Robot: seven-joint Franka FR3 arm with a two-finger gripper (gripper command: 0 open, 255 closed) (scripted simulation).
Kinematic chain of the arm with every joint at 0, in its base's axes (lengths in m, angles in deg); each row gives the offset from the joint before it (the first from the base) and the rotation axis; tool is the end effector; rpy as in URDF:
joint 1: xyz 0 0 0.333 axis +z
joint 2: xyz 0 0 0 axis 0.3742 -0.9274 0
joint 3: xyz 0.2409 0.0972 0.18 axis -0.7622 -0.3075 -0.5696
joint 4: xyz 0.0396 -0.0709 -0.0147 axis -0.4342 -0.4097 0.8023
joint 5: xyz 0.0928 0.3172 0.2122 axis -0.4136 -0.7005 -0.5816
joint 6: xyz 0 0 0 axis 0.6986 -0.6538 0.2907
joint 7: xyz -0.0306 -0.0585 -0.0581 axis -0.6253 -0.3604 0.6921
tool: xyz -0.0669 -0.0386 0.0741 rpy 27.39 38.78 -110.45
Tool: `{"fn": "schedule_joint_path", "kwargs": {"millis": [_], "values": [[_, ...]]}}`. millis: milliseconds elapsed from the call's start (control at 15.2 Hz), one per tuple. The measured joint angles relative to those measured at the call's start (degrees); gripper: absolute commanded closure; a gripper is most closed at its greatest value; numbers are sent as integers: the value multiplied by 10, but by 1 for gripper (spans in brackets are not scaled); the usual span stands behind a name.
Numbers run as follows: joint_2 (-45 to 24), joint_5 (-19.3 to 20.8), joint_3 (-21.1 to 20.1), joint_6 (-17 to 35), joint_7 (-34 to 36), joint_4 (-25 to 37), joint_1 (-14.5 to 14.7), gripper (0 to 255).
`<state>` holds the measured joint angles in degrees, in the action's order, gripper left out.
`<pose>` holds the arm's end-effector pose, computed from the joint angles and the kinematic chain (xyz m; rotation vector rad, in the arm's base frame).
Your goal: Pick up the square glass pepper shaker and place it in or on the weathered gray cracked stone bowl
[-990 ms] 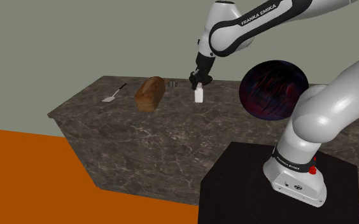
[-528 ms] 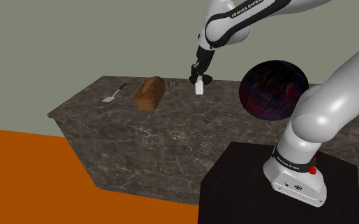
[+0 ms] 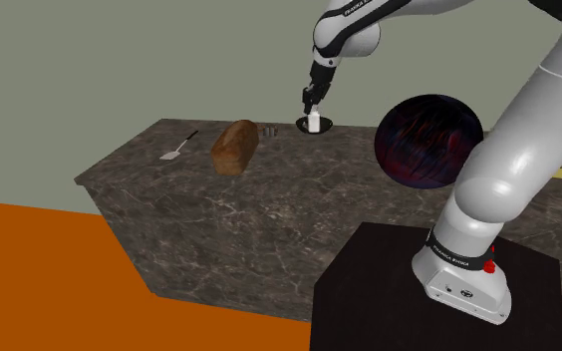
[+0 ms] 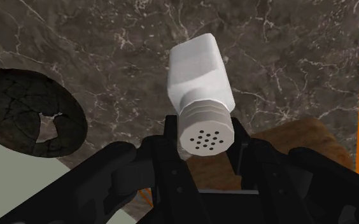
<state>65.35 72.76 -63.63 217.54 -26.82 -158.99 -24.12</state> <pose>0.4963 -0.1441 0.4657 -3.0739 -0.0330 -0.4434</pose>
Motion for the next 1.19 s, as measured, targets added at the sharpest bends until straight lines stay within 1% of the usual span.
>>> {"fn": "schedule_joint_path", "kwargs": {"millis": [396, 792, 1122, 1188], "values": [[-115, -54, 43, -43, -89, 143, -22, 255], [-227, -105, 61, -100, -152, 294, -61, 255], [-341, -148, 63, -163, -192, 456, -114, 255], [-367, -155, 62, -183, -194, 500, -127, 255]]}}
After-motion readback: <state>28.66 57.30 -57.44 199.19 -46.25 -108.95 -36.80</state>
